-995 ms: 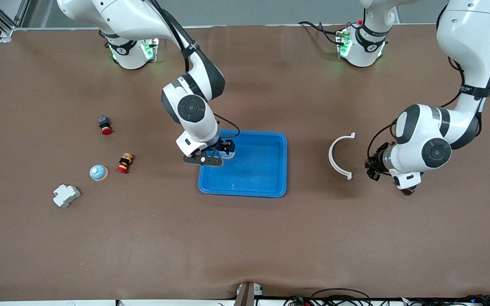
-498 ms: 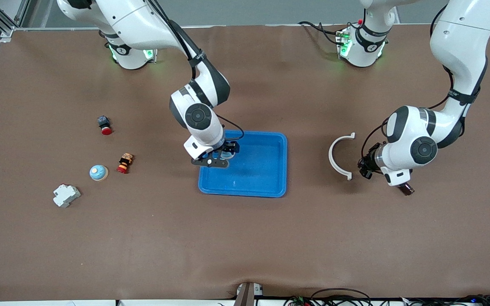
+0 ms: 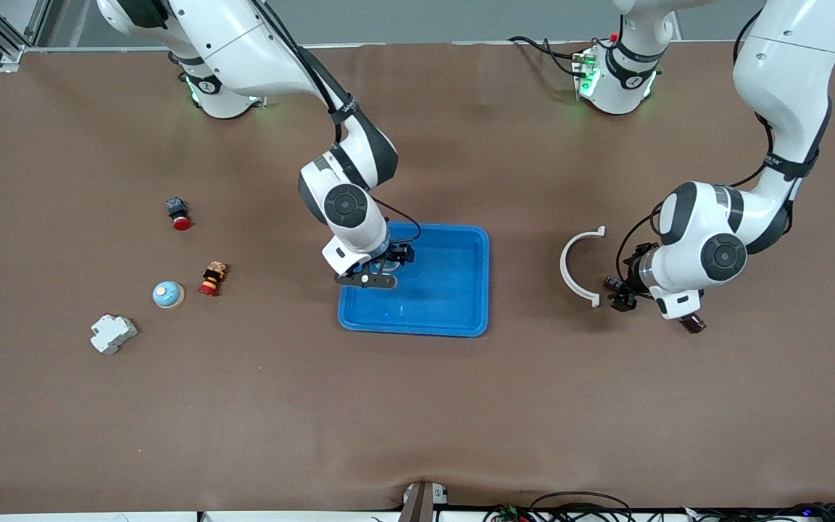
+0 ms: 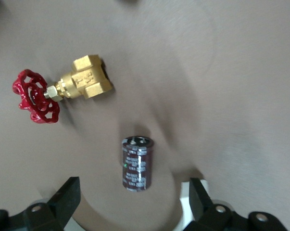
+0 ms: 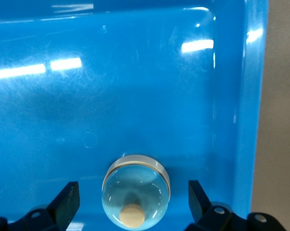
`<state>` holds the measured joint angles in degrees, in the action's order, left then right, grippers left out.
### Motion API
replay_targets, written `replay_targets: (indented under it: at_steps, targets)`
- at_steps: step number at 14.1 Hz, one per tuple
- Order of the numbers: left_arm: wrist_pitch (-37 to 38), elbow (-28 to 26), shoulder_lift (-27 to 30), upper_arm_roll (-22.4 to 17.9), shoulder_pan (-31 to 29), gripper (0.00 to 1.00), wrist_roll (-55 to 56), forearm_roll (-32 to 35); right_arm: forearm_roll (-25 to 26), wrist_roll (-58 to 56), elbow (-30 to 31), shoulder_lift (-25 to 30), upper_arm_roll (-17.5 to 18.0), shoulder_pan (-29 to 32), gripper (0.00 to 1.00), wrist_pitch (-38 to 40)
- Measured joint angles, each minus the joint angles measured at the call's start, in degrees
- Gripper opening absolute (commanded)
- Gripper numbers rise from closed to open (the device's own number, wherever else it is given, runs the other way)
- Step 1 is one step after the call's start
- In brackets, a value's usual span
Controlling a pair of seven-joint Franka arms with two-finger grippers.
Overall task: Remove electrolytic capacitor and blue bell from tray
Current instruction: 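Release the capacitor beside the white arc with the left gripper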
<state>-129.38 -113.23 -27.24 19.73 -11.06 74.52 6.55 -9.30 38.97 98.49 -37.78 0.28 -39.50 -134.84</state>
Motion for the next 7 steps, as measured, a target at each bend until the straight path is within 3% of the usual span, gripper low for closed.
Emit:
replay_targets:
  at_steps: [7]
  targets:
    - [20.08, 16.34, 2.94, 0.55, -0.06, 1.00, -11.55, 0.00, -0.59, -0.05, -0.01, -1.72, 0.50, -0.49, 1.00, -1.34]
